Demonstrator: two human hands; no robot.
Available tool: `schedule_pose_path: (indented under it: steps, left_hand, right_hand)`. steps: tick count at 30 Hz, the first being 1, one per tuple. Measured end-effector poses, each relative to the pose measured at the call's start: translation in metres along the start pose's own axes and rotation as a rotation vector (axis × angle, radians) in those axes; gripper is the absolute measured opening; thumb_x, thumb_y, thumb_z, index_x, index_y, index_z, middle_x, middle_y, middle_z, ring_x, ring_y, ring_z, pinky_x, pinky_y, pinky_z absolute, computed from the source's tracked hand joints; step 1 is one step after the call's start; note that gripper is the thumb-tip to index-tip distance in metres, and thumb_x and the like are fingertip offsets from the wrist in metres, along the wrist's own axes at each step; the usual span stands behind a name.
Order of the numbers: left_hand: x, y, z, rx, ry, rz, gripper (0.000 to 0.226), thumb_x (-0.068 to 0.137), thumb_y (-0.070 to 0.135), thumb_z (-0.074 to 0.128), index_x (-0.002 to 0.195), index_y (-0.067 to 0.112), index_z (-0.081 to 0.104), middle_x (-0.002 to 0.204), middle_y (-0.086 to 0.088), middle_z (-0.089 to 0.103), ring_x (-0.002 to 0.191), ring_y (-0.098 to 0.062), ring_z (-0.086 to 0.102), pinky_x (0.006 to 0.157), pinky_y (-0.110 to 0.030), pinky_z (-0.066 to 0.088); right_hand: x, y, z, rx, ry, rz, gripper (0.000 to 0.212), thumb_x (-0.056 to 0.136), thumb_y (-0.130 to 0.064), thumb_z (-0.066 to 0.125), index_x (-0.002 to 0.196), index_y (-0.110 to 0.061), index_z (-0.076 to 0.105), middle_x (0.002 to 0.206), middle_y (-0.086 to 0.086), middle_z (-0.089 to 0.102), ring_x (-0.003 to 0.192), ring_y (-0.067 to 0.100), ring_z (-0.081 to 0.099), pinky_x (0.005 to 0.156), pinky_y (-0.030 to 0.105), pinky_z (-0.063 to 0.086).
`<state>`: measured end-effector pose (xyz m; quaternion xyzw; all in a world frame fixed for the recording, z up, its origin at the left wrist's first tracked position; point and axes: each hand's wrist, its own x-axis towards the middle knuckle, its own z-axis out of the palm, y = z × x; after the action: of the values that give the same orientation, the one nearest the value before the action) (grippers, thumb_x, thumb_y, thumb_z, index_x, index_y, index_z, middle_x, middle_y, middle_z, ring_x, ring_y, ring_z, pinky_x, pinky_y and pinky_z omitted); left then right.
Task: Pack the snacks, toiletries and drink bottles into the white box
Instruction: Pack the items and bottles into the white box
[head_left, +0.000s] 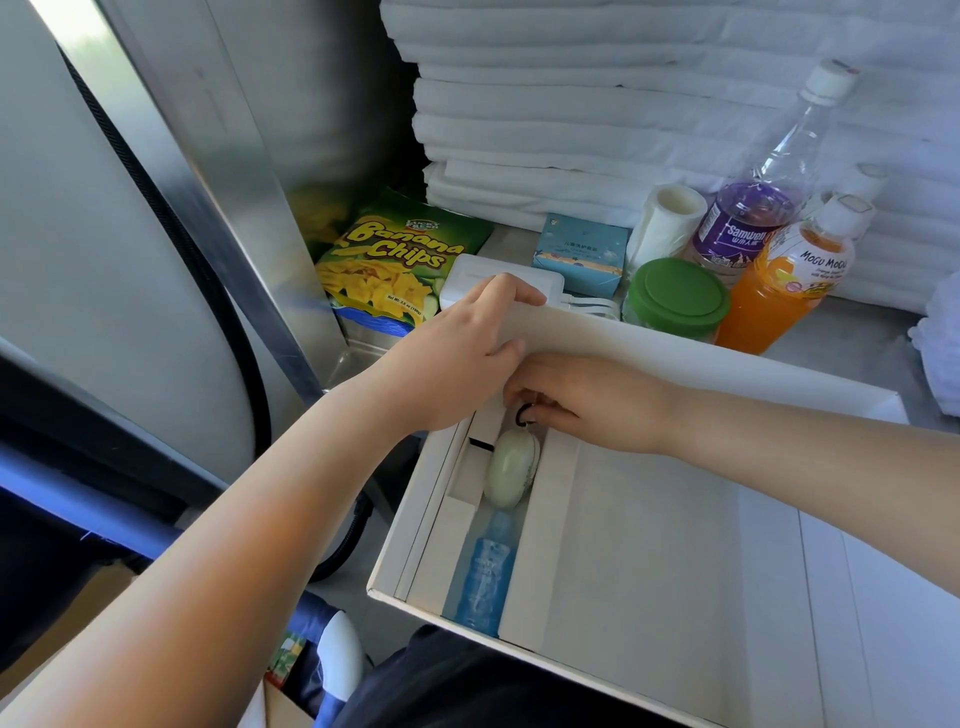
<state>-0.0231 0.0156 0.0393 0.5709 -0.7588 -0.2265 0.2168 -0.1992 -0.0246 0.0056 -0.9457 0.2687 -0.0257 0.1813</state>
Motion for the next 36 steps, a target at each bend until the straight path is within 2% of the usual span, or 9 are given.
schedule_pose_path:
  steps: [5,9,13,18,21,26,31,34,36]
  left_hand:
    - [-0.001,0.003,-0.001,-0.013,-0.009,-0.006,0.036,0.095,0.021,0.044,0.130,0.027,0.037,0.127,0.008,0.041,0.103,-0.015,0.048,0.084,-0.031,0.042]
    - [0.000,0.002,-0.001,-0.006,-0.005,-0.005,0.036,0.095,0.022,0.044,0.129,0.029,0.036,0.116,0.015,0.035,0.097,-0.013,0.047,0.080,-0.029,0.043]
    - [0.000,0.001,0.000,-0.004,-0.001,0.010,0.036,0.096,0.022,0.045,0.130,0.028,0.035,0.115,0.015,0.033,0.098,-0.012,0.047,0.079,-0.026,0.043]
    - [0.001,0.000,0.000,-0.001,0.000,0.011,0.036,0.095,0.023,0.045,0.130,0.028,0.035,0.114,0.016,0.034,0.096,-0.012,0.047,0.079,-0.028,0.045]
    - [0.000,0.000,0.000,0.001,0.004,0.008,0.037,0.095,0.022,0.046,0.130,0.028,0.036,0.119,0.013,0.038,0.099,-0.013,0.048,0.081,-0.030,0.045]
    - [0.000,0.000,0.001,0.008,-0.003,0.003,0.037,0.095,0.021,0.045,0.130,0.029,0.035,0.131,0.007,0.041,0.100,-0.013,0.048,0.082,-0.031,0.046]
    - [0.000,-0.002,0.000,0.003,-0.001,-0.002,0.037,0.095,0.023,0.044,0.130,0.029,0.036,0.133,0.008,0.042,0.104,-0.016,0.050,0.086,-0.035,0.046]
    - [0.000,-0.001,0.000,-0.002,-0.005,0.003,0.036,0.096,0.022,0.044,0.131,0.028,0.036,0.132,0.008,0.042,0.102,-0.017,0.050,0.085,-0.038,0.049]
    - [0.000,-0.001,0.000,0.005,-0.007,0.004,0.037,0.096,0.021,0.044,0.131,0.028,0.036,0.132,0.008,0.042,0.101,-0.017,0.052,0.084,-0.040,0.049]
  right_hand:
    - [-0.003,0.004,-0.001,0.010,-0.080,-0.010,0.024,0.093,-0.011,0.052,0.113,-0.017,0.065,0.110,0.002,0.063,0.099,0.016,0.056,0.091,0.028,0.042]
    - [-0.006,0.008,0.004,-0.319,-0.033,-0.152,0.034,0.094,-0.010,0.050,0.123,-0.024,0.060,0.118,-0.002,0.061,0.113,0.020,0.052,0.097,0.031,0.039]
    - [-0.006,0.008,0.010,-0.617,-0.137,-0.161,0.038,0.096,-0.011,0.037,0.132,-0.017,0.045,0.131,0.005,0.049,0.121,0.026,0.044,0.100,0.038,0.037]
    - [-0.001,0.001,0.009,-0.642,-0.139,-0.101,0.027,0.093,-0.009,0.042,0.120,-0.010,0.045,0.111,0.009,0.056,0.103,0.027,0.054,0.084,0.038,0.046]
    - [0.004,0.002,0.013,-0.689,-0.162,-0.109,0.027,0.094,-0.007,0.040,0.119,-0.010,0.047,0.122,0.008,0.054,0.114,0.027,0.050,0.091,0.035,0.043]
    - [0.001,0.005,0.013,-0.668,-0.252,-0.108,0.035,0.095,-0.007,0.038,0.129,-0.012,0.044,0.135,0.007,0.047,0.125,0.027,0.042,0.102,0.037,0.036]
    - [-0.003,-0.004,-0.011,-0.317,-0.148,-0.026,0.037,0.090,0.002,0.044,0.124,-0.005,0.056,0.120,0.016,0.058,0.107,0.034,0.055,0.089,0.047,0.045]
    - [-0.010,-0.001,-0.023,-0.404,-0.028,-0.078,0.037,0.090,-0.003,0.041,0.119,-0.018,0.059,0.112,0.004,0.061,0.104,0.024,0.056,0.088,0.038,0.045]
    - [-0.016,-0.005,-0.026,-0.252,-0.022,-0.098,0.039,0.090,-0.002,0.046,0.120,-0.023,0.061,0.114,0.000,0.064,0.106,0.017,0.056,0.094,0.030,0.043]
